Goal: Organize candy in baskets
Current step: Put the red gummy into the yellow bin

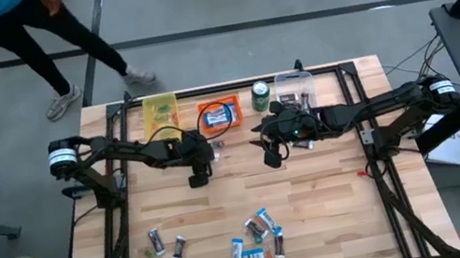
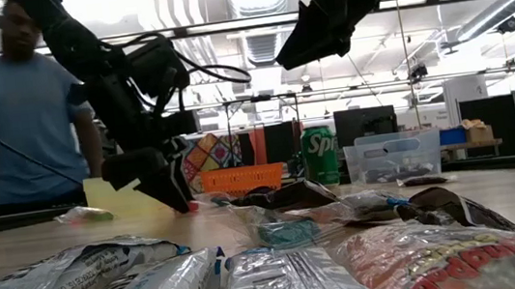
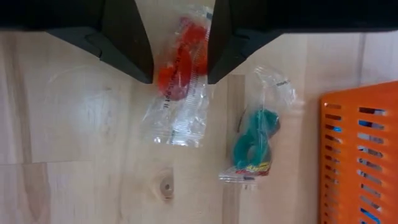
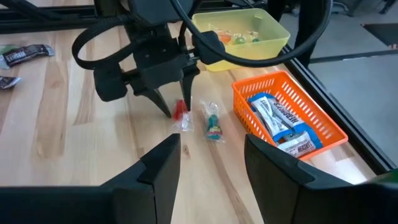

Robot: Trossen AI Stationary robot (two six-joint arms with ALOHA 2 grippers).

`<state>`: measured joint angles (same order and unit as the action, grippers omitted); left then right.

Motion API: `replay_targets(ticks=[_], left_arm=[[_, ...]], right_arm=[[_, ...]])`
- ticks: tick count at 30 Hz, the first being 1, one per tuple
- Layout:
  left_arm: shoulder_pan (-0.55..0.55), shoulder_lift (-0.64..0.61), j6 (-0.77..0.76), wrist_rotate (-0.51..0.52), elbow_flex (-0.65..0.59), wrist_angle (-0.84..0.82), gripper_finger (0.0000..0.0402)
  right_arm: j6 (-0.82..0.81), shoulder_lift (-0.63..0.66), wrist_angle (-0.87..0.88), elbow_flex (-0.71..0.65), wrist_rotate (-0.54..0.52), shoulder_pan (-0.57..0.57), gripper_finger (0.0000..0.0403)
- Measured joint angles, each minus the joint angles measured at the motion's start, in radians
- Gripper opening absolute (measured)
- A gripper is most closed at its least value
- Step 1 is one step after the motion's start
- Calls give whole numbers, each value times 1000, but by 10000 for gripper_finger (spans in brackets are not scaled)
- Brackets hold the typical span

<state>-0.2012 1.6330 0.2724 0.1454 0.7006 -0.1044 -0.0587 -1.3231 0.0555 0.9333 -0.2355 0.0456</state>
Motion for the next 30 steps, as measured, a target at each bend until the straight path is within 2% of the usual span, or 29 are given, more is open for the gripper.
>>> replay_targets(ticks=[8, 11, 14, 18, 21, 26, 30], left_arm=[[0, -16, -29, -4, -2, -15, 46], [0, -41, -56, -48, -4, -36, 13], [2, -86, -100, -109, 4, -104, 5], [4, -180, -129, -106, 38, -220, 9], [-15, -259, -143, -35, 63, -293, 8], [-108, -366, -251, 228, 110, -414, 8], [-268, -405, -375, 256, 124, -449, 8]], right_arm=[[-8, -4, 0, -3, 0, -2, 164], [-21, -6, 1, -6, 0, -6, 163], [-25, -6, 1, -6, 0, -12, 162], [-44, -6, 0, -6, 0, -18, 162], [-49, -6, -1, -6, 0, -18, 160], [-76, -6, -2, -6, 0, -24, 160], [-109, -6, -2, -6, 0, -24, 161]])
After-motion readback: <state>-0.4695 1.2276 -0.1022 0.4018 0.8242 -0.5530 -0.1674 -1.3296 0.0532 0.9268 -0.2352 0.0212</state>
